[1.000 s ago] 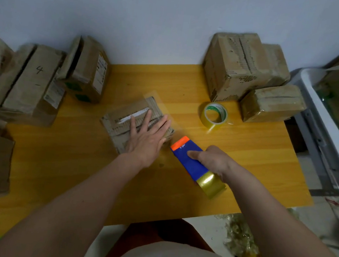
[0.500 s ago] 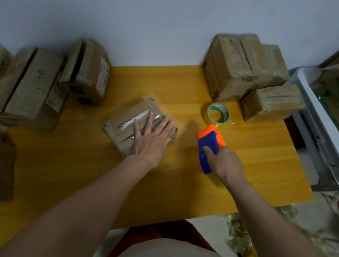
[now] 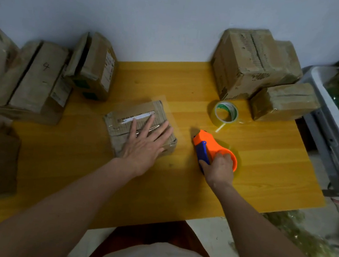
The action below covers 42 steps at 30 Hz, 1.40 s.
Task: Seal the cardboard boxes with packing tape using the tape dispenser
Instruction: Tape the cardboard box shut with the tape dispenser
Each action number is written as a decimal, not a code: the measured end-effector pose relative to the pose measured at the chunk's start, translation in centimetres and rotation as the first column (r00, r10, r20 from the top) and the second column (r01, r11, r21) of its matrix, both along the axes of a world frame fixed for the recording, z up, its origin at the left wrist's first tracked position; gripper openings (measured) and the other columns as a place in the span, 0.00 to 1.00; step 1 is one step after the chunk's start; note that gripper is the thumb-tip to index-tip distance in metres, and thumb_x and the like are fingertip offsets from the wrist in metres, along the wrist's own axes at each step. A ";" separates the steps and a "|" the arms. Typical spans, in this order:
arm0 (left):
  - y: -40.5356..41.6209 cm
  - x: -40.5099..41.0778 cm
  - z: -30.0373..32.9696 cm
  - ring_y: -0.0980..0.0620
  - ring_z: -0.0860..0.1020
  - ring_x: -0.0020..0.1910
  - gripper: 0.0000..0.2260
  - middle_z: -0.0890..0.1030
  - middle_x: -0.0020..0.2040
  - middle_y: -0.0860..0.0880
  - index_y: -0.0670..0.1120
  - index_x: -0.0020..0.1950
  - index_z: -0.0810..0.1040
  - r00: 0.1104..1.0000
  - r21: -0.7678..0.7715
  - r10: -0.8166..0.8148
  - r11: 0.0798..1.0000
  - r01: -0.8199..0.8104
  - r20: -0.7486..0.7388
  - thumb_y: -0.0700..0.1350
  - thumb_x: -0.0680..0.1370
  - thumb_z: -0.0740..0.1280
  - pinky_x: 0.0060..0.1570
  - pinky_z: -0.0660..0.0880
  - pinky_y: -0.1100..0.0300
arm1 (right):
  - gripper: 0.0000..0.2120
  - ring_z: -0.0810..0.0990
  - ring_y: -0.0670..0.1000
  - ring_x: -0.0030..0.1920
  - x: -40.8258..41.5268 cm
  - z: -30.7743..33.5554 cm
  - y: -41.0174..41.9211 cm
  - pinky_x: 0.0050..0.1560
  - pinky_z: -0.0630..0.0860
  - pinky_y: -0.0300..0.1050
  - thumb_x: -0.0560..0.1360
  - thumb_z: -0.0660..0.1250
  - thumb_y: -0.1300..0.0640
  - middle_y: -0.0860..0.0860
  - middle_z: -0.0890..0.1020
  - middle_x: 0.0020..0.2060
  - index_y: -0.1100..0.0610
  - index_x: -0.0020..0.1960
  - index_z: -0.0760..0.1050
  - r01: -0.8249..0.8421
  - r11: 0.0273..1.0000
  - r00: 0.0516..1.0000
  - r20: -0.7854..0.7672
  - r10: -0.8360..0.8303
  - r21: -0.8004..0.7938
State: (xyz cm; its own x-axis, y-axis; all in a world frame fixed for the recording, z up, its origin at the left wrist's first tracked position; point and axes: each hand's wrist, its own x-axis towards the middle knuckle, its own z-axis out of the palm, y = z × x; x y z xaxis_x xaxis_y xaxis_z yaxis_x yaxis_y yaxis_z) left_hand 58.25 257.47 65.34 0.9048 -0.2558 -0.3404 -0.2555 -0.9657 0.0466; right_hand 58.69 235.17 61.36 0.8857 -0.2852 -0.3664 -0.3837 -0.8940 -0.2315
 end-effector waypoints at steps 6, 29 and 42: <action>0.7 0.1 0.2 0.48 0.26 0.73 0.28 0.32 0.76 0.59 0.55 0.77 0.32 0.998 -0.027 -0.054 0.998 0.054 -0.016 0.56 0.83 0.46 0.72 0.37 0.35 | 0.33 0.68 0.63 0.64 -0.3 2.5 2.3 0.64 0.67 0.55 0.68 0.72 0.40 0.62 0.72 0.62 0.62 0.63 0.71 -0.374 0.927 0.774 0.541 0.327 -0.025; 2.3 -1.2 -1.0 0.48 0.30 0.75 0.29 0.36 0.78 0.55 0.51 0.78 0.36 0.990 -0.019 -0.099 0.995 0.101 0.105 0.60 0.80 0.39 0.73 0.37 0.38 | 0.21 0.59 0.46 0.75 -4.5 0.9 10.9 0.74 0.54 0.36 0.81 0.52 0.66 0.54 0.64 0.72 0.65 0.73 0.60 -0.477 0.650 0.792 0.610 0.028 0.591; 2.2 -1.0 -1.4 0.48 0.33 0.76 0.29 0.36 0.78 0.51 0.49 0.79 0.40 0.986 -0.011 -0.094 0.995 0.096 0.137 0.60 0.81 0.41 0.74 0.40 0.38 | 0.20 0.64 0.43 0.72 -2.8 -1.4 11.9 0.71 0.60 0.38 0.84 0.51 0.56 0.46 0.66 0.71 0.56 0.74 0.62 -0.041 0.503 0.962 0.169 -0.213 0.863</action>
State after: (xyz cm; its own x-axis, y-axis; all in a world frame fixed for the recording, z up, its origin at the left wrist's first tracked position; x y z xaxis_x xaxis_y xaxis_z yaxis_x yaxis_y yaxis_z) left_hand 57.30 259.70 63.96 0.9136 -0.3478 -0.2107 -0.3514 -0.9360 0.0215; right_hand 55.85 247.10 59.99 0.9624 -0.0253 -0.2703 -0.2705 -0.1739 -0.9469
